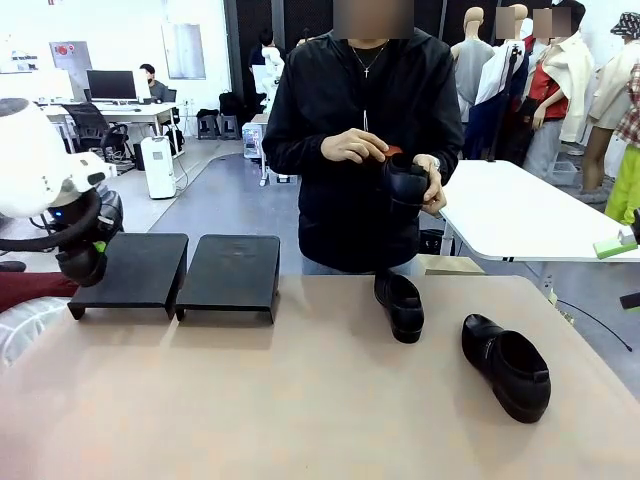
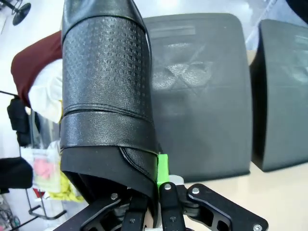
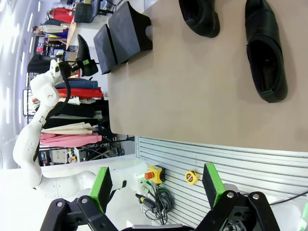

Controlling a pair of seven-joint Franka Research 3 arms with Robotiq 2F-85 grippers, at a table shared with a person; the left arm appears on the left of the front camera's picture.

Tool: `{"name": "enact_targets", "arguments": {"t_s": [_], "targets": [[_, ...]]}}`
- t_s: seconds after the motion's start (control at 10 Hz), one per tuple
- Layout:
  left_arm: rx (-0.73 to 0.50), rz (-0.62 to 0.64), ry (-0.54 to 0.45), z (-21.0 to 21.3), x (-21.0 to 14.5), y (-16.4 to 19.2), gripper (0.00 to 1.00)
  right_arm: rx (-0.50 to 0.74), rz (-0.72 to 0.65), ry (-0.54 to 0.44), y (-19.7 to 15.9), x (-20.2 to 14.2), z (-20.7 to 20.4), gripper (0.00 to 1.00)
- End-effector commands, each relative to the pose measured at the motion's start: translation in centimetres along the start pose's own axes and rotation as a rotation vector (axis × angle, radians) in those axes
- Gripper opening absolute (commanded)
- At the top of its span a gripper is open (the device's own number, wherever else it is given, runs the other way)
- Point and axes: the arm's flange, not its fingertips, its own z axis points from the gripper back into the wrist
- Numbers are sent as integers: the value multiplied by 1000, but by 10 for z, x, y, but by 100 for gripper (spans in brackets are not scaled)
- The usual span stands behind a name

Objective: Organize the shoes by placing them on the stand.
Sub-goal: Place the Shoe from the middle of the table onto the Shoes Stand.

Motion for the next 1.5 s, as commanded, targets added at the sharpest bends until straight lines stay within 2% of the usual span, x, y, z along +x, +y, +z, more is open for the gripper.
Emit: {"name": "enact_targets", "arguments": {"t_s": [0.0,0.3,0.4,0.5,0.7,0.9,1.0,1.2,1.3,1.4], "targets": [[31,8,11,-9,21,-6,0,33,9,-5,4,2,1,100],[53,-21,43,-22,26,-15,0,33,9,-5,4,2,1,100],[52,-31,60,-24,27,-18,55,33,9,-5,4,2,1,100],[58,-28,63,-24,28,-19,100,33,9,-5,4,2,1,100],[61,-27,53,-18,27,-17,100,33,9,-5,4,2,1,100],[28,-40,24,8,18,-16,100,33,9,-5,4,2,1,100],[-18,-89,39,33,4,-15,100,33,9,-5,4,2,1,100],[-110,-227,188,89,-41,0,100,33,9,-5,4,2,1,100],[-187,-319,233,119,-68,12,100,33,9,-5,4,2,1,100],[-324,-449,264,141,-92,20,100,33,9,-5,4,2,1,100]]}}
